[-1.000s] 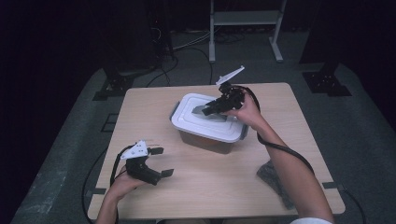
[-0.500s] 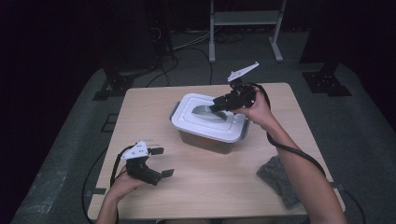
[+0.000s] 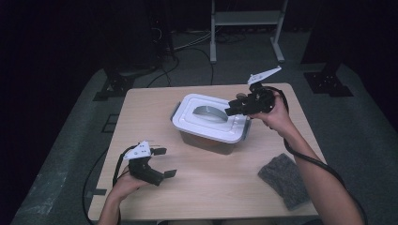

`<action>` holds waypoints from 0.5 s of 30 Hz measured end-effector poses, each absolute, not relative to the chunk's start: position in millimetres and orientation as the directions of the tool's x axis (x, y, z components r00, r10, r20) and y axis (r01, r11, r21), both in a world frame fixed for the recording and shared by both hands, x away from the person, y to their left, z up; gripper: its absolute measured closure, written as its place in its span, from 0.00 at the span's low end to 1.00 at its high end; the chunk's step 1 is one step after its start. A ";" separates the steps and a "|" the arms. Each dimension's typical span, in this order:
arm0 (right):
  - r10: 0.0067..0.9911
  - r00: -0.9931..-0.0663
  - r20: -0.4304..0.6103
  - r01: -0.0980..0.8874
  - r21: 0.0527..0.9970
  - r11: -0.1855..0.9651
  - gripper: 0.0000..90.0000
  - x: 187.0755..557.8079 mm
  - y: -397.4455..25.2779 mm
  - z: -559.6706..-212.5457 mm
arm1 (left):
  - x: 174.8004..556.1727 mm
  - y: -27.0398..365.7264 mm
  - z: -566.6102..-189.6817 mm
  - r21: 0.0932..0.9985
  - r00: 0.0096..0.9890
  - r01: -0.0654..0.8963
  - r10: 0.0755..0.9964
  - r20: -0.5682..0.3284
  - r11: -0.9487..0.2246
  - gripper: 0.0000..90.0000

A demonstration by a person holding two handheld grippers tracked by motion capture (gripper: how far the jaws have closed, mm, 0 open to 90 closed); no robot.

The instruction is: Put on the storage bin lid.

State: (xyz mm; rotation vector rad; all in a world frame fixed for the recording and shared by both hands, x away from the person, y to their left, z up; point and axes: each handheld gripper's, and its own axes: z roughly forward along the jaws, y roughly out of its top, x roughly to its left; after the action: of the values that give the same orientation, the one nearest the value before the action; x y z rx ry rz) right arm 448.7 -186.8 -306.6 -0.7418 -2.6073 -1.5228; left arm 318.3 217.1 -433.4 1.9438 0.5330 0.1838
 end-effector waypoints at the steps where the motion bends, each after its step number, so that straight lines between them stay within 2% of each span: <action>1: 0.386 -0.885 0.260 0.416 0.814 0.406 0.54 446.3 -189.6 -305.7 | 318.2 216.5 -433.5 0.898 0.889 0.281 0.445 -0.110 -0.339 0.03; 15: 0.422 -0.867 0.266 0.430 0.826 0.364 0.54 423.5 -226.6 -306.7 | 316.6 214.8 -434.1 0.897 0.890 0.282 0.443 -0.111 -0.342 0.03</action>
State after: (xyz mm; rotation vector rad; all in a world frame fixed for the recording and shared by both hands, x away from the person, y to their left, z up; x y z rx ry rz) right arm 423.5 -226.6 -306.7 -0.8078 -2.5877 -1.5705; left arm 316.6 214.8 -434.1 1.9478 0.5305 0.1818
